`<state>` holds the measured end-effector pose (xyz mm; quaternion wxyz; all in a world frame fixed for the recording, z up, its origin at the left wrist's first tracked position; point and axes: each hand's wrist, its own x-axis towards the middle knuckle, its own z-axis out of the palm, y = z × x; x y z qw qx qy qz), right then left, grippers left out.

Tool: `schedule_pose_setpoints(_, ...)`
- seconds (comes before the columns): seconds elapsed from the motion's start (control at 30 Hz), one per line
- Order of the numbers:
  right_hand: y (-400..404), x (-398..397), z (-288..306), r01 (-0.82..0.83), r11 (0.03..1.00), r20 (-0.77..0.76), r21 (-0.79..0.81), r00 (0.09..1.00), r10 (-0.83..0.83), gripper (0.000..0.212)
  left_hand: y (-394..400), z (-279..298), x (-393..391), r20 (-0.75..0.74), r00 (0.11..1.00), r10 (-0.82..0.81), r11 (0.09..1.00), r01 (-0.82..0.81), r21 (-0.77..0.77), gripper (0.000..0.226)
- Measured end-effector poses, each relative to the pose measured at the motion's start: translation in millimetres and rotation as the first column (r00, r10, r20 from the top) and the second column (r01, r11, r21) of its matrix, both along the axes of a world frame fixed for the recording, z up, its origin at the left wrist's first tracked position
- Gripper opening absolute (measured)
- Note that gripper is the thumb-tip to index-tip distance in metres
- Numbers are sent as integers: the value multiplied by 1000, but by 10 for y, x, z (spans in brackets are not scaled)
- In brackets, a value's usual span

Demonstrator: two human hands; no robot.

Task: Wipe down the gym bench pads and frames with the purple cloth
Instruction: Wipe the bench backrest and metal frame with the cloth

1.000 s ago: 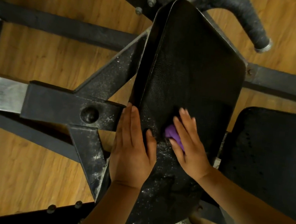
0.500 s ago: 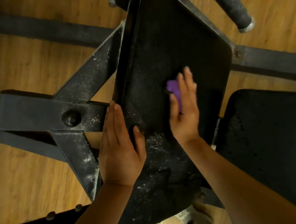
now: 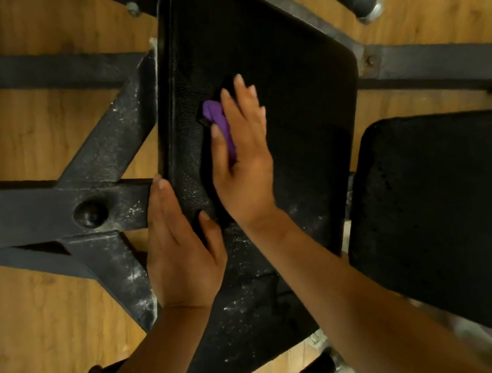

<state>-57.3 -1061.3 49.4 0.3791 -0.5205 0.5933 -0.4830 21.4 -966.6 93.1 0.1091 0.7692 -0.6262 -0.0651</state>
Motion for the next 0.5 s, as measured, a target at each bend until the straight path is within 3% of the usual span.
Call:
schedule_pose_setpoints(0.13,40,-343,-271,-115,993,-106,-38,988,111,43,-22,9,-1,-16,1000,7,1000,-7,31,60)
schedule_pose_setpoints(0.23,272,-826,-693,62,987,-203,151,979,-31,44,-13,-9,15,-18,1000,12,1000,-12,29,60)
schedule_pose_setpoints(0.33,580,-1180,-914,222,899,-263,379,957,-126,45,-4,-4,5,1,1000,14,1000,-14,22,59)
schedule_pose_setpoints(0.5,577,-996,-838,377,833,-287,404,917,-276,43,2,-7,8,7,1000,5,1000,-5,23,59)
